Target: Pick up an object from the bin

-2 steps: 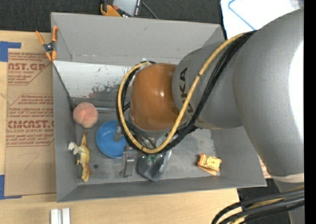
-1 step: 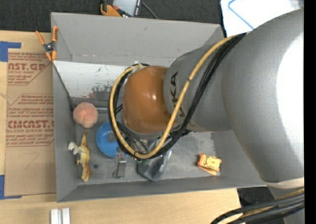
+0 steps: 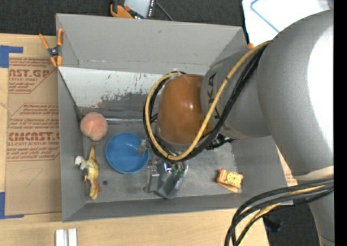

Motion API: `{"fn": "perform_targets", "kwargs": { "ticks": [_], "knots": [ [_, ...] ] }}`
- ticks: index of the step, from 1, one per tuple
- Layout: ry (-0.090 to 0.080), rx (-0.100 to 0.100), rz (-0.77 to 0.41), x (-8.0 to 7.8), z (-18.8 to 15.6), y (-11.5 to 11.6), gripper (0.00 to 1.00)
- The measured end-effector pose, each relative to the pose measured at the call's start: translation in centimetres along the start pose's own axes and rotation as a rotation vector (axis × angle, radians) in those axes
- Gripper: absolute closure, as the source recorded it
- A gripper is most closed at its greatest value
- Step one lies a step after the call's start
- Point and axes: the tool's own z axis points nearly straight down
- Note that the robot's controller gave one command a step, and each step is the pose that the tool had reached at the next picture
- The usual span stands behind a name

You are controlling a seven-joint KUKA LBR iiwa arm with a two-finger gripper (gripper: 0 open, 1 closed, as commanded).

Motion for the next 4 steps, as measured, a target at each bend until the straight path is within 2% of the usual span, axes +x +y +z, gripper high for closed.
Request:
{"fn": "perform_targets", "kwargs": {
  "ticks": [1, 2, 3, 4],
  "knots": [
    [-0.014, -0.009, 0.044, 1.7, 3.3, 3.6, 1.0],
    [-0.014, -0.009, 0.044, 1.7, 3.3, 3.6, 1.0],
    [-0.008, -0.008, 0.033, 1.6, -8.1, 3.1, 1.0],
    [-0.004, -0.008, 0.048, 2.1, -14.3, 4.8, 1.0]
  ]
}}
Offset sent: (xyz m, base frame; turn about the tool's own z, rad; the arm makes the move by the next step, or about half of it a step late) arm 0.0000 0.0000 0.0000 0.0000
